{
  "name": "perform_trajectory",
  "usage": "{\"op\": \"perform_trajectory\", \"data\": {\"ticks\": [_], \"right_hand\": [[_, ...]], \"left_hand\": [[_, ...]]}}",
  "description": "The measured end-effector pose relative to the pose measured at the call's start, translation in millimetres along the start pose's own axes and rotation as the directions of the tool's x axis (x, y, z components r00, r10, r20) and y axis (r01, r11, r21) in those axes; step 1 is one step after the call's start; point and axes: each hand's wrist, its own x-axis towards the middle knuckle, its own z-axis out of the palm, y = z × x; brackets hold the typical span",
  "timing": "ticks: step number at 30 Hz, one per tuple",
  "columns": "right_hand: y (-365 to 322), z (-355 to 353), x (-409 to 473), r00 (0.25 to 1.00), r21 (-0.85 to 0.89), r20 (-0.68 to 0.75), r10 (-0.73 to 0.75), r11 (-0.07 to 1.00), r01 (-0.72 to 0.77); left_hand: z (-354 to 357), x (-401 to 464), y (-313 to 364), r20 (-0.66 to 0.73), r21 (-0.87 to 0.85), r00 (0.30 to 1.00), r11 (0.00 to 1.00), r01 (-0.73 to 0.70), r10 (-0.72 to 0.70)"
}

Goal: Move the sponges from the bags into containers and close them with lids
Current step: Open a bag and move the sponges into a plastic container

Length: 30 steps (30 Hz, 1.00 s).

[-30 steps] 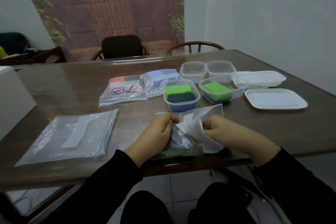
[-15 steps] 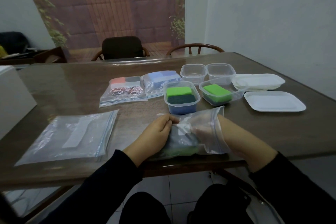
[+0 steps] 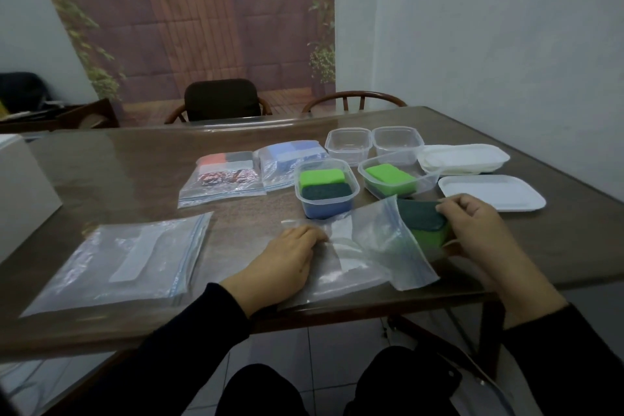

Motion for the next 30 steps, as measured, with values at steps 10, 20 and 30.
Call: {"op": "perform_trajectory", "data": {"ticks": [10, 20, 30], "right_hand": [[-18.7, -41.7, 55.3, 0.944, -0.014, -0.287, -0.163, 0.986, 0.166], [-43.3, -13.5, 138.6, 0.968, -0.403, -0.077, -0.239, 0.896, 0.189], [-16.2, -12.8, 159.9, 0.973, -0.577, -0.041, -0.227, 0.800, 0.163]], "left_hand": [[-131.3, 21.6, 44.7, 0.298, -0.208, 0.952, 0.968, 0.141, -0.075], [-44.4, 172.5, 66.5, 0.057, 0.007, 0.998, 1.000, -0.005, 0.004], [-10.3, 209.5, 60.1, 0.098, 0.169, 0.990, 0.979, -0.113, 0.097]]}}
